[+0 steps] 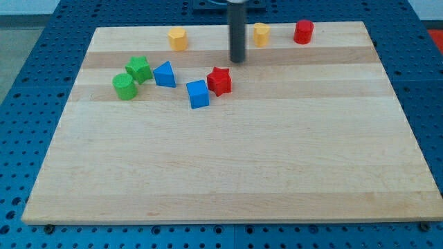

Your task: Separate the red star from the blue cube

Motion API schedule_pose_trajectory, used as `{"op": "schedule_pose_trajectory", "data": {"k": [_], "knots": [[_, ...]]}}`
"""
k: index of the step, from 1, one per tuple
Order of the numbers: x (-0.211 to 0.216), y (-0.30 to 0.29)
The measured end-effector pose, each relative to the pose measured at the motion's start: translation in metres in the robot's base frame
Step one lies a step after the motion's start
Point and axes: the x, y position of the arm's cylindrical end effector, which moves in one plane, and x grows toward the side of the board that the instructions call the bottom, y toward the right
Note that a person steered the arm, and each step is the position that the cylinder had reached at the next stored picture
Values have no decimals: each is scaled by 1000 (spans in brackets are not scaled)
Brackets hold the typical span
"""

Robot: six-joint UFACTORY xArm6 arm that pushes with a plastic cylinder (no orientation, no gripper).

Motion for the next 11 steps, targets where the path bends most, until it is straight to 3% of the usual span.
{"op": "schedule_pose_trajectory", "data": {"k": [1,2,3,7,11], "knots": [[56,15],[75,-19],[75,-54],[72,-80],[22,-80]]}}
